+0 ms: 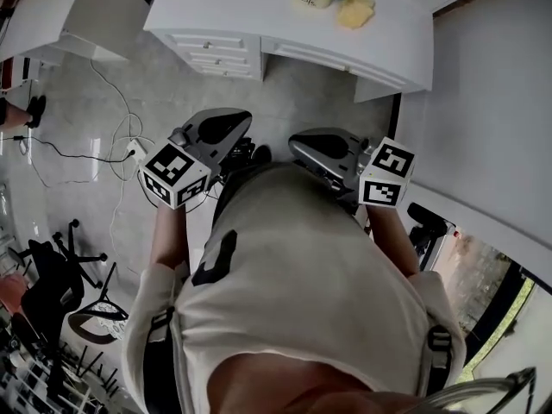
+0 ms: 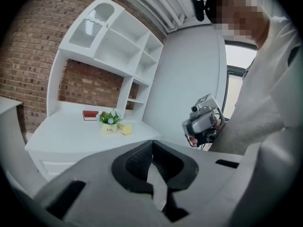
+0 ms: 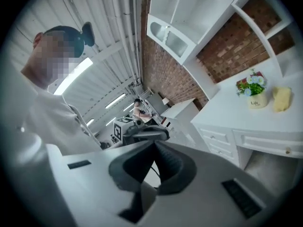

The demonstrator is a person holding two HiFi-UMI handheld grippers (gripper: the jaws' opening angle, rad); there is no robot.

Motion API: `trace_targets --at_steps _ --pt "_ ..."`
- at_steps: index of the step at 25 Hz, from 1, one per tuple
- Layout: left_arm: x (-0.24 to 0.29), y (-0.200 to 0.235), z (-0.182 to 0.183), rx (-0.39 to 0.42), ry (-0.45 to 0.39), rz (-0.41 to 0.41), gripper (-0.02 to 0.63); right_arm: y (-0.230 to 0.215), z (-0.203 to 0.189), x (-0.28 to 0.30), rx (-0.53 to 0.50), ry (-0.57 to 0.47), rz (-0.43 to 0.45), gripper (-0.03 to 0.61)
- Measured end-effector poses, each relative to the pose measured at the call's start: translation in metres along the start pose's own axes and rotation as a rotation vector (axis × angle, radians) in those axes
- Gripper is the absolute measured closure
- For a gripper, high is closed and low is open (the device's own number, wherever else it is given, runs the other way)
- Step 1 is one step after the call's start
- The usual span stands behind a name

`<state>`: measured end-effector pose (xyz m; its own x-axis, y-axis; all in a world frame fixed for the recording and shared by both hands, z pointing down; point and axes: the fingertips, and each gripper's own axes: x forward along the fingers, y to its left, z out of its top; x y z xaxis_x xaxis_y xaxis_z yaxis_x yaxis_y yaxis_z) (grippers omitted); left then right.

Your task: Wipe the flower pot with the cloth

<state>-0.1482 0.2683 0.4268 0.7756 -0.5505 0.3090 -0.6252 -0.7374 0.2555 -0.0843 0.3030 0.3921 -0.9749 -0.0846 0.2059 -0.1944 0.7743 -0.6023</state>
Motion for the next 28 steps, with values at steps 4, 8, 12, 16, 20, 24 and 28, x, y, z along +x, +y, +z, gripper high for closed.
trace_targets --at_steps 4,8,12,16,20,24,28 --pt "-0.013 0.011 -0.006 -0.014 -0.003 0.015 0.594 0.013 -0.008 0.027 -0.074 0.112 0.039 0.568" --pt "-0.022 0.023 -0.011 -0.027 -0.007 0.027 0.593 0.016 -0.013 0.042 -0.101 0.173 0.068 0.568" --pt "-0.023 0.028 -0.011 -0.035 -0.008 0.021 0.594 0.016 -0.013 0.050 -0.104 0.197 0.077 0.568" --pt "-0.020 0.029 -0.010 -0.035 -0.004 -0.006 0.594 0.013 -0.013 0.051 -0.090 0.188 0.057 0.568" --pt "-0.012 0.030 -0.006 -0.026 0.006 -0.024 0.594 0.008 -0.010 0.049 -0.103 0.185 0.046 0.571" --pt "0.010 0.029 0.002 -0.015 0.021 -0.027 0.594 -0.005 -0.001 0.032 -0.108 0.157 0.057 0.572" --pt "0.028 0.028 0.017 0.003 0.016 -0.014 0.594 -0.018 0.015 0.015 -0.109 0.132 0.065 0.571"
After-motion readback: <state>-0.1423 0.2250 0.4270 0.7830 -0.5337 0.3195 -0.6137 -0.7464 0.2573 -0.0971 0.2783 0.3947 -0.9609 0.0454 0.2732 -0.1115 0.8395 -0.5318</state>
